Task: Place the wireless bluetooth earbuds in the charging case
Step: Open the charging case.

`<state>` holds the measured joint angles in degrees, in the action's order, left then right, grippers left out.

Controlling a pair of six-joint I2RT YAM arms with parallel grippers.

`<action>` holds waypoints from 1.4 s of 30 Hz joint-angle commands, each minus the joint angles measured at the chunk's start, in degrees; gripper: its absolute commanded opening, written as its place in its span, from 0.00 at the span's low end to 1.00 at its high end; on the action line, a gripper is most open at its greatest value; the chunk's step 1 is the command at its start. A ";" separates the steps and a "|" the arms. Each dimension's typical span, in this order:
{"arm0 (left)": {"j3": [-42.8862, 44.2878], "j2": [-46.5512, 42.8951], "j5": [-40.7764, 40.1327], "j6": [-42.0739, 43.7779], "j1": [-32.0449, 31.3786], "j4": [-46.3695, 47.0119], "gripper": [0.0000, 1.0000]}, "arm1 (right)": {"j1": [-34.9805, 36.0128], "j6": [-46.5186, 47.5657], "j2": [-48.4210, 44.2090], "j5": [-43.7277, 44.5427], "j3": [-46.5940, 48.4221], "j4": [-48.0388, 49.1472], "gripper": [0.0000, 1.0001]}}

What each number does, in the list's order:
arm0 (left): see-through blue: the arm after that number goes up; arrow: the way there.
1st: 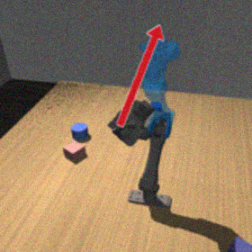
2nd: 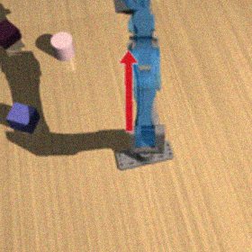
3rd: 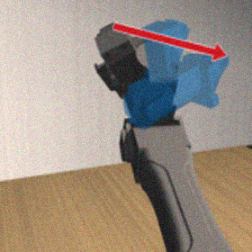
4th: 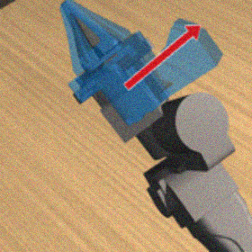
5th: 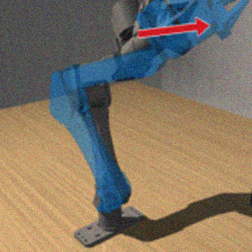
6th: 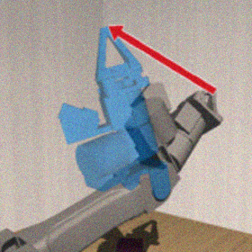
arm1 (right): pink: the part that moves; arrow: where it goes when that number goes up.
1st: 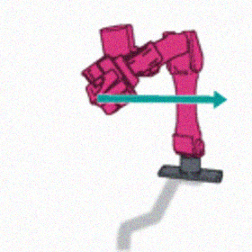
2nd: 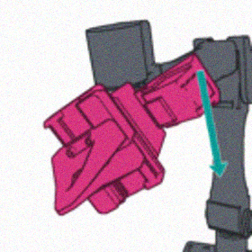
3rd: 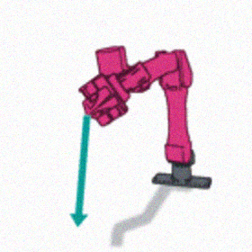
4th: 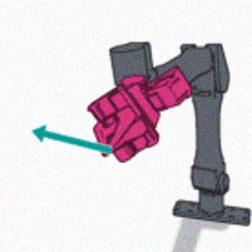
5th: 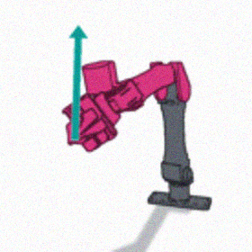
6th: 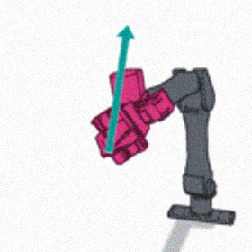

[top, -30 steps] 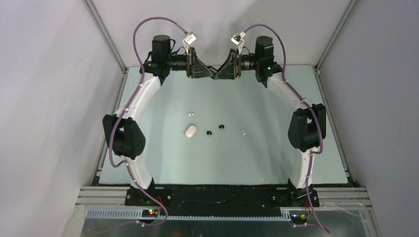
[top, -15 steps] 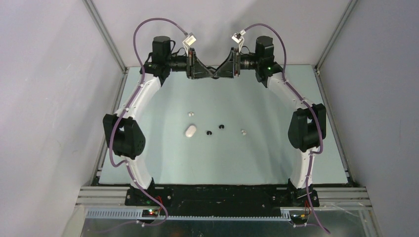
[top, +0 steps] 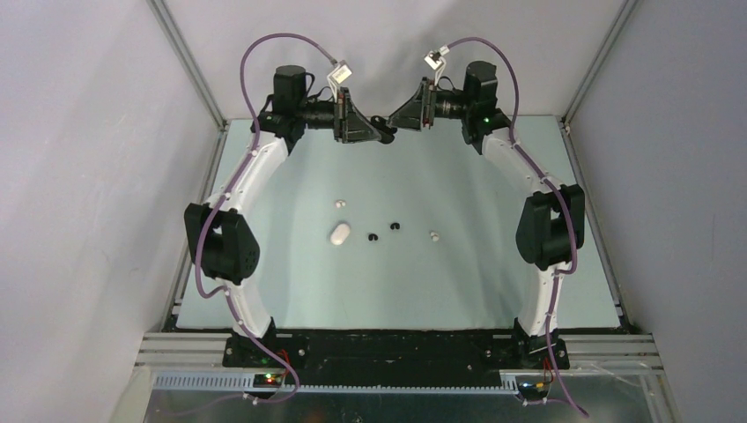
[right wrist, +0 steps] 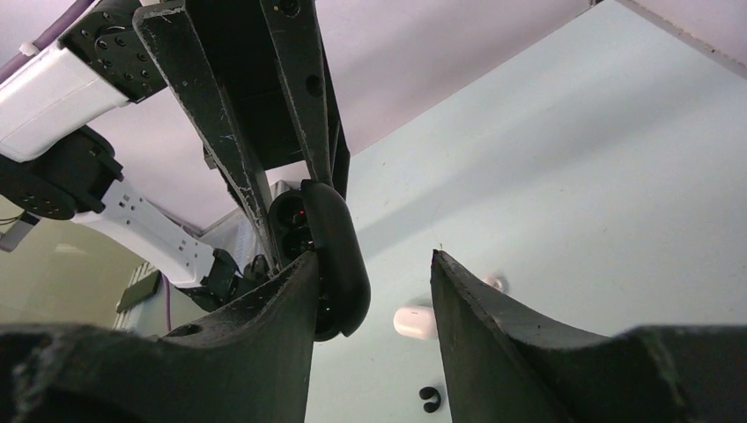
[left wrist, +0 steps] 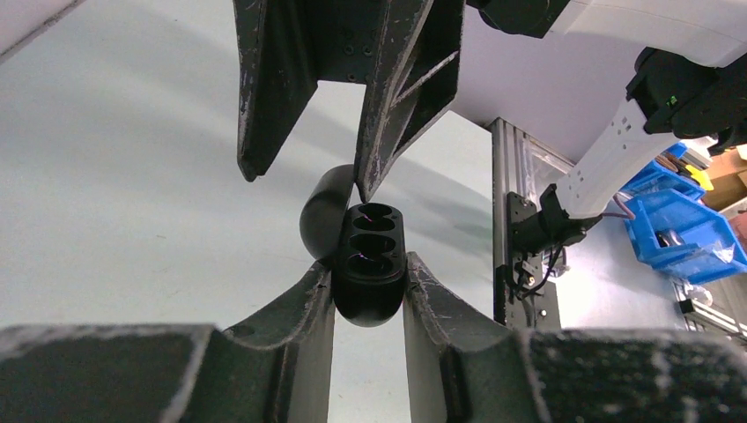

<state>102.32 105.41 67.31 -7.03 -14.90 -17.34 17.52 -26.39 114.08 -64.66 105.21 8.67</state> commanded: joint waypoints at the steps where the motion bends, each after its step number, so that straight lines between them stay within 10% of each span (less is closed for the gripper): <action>1: 0.37 -0.95 1.92 0.70 -0.28 0.42 0.00 | 0.35 -0.28 -0.62 0.38 1.45 2.22 0.54; 18: 1.87 0.15 2.91 0.15 0.22 0.34 0.00 | 0.40 9.16 -2.15 0.48 1.21 -6.46 0.48; 26: 1.36 0.12 0.95 0.19 0.21 0.40 0.02 | 0.69 8.88 -2.14 -1.19 1.17 -5.22 0.08; 30: 0.23 -0.27 -6.08 -0.80 0.14 0.42 0.37 | 1.04 11.82 -2.68 -1.40 1.77 -6.11 0.00; 42: -1.12 -3.65 -8.09 -0.43 0.41 0.38 0.81 | 3.32 44.04 -3.65 10.52 10.85 -31.30 0.00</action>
<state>101.14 106.15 60.10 -7.51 -14.76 -18.11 19.99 3.38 113.99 -59.16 111.53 -14.22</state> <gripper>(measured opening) 0.717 0.046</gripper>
